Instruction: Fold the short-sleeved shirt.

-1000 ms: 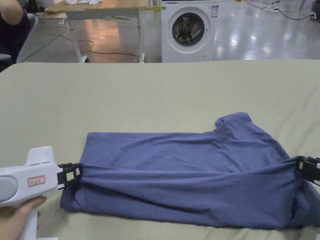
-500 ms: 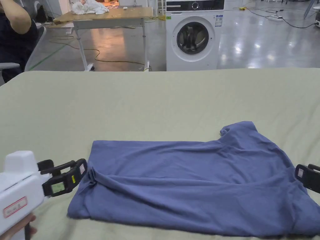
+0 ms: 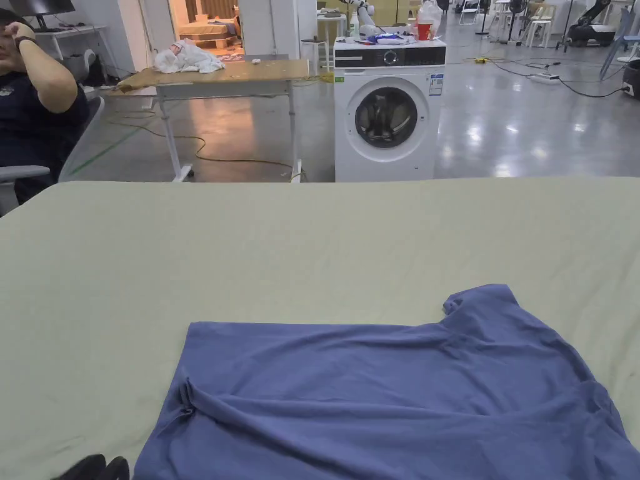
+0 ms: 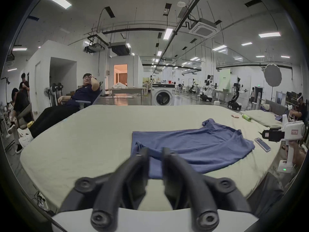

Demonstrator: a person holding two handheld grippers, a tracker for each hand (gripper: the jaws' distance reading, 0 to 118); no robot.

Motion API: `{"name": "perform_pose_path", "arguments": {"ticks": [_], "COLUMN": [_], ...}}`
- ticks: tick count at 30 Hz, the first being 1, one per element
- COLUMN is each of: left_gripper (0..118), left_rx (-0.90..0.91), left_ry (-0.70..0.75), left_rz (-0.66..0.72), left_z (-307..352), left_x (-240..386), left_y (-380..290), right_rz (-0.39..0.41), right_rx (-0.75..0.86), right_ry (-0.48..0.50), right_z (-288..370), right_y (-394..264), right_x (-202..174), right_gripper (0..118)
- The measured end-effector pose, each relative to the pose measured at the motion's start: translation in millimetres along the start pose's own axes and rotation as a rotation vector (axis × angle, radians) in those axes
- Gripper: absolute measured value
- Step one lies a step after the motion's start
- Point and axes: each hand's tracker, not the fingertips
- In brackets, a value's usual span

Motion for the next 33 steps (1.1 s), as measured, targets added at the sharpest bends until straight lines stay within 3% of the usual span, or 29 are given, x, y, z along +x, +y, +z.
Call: {"name": "perform_pose_path", "arguments": {"ticks": [1, 3, 6, 14, 17, 19, 20, 22, 23, 30, 33], "left_gripper": [6, 0, 0, 0, 0, 13, 32, 55, 57, 56, 29], "left_rx": [-0.004, -0.032, -0.060, -0.100, -0.174, -0.224, -0.250, -0.288, -0.302, -0.505, -0.486], "left_ry": [0.009, 0.042, 0.032, 0.038, 0.101, 0.090, 0.081, 0.024, -0.006, 0.039, -0.004], "left_rz": [0.004, 0.029, 0.063, 0.063, 0.065, 0.058, 0.071, 0.145, 0.181, 0.170, 0.149], "left_z": [2, 3, 6, -7, -35, -55, -68, -94, -106, -208, -213], "left_x": [2, 7, 6, 1, -9, -19, -26, -44, -52, -68, -60], "left_y": [-2, -4, -11, -12, -8, -6, -6, -8, -9, -43, -55], "right_rz": [-0.012, -0.003, 0.040, -0.021, -0.045, -0.070, -0.074, -0.083, -0.089, -0.103, -0.104], "right_rx": [-0.011, -0.024, -0.027, -0.031, -0.042, -0.056, -0.044, -0.044, -0.047, -0.068, -0.095], "right_ry": [0.011, 0.023, 0.012, 0.014, 0.028, 0.066, 0.065, 0.067, 0.063, 0.028, -0.008], "right_z": [1, 2, 2, 3, 7, 9, 11, 12, 12, 24, 29], "right_y": [0, -2, -4, -6, -9, -11, -13, -15, -16, -25, -32], "right_x": [-2, -4, -7, -1, 0, 3, 3, 6, 6, 18, 26], "right_gripper": [0, 0, 0, 0, 0, 0, 0, 0, 0, 0, 0]}}
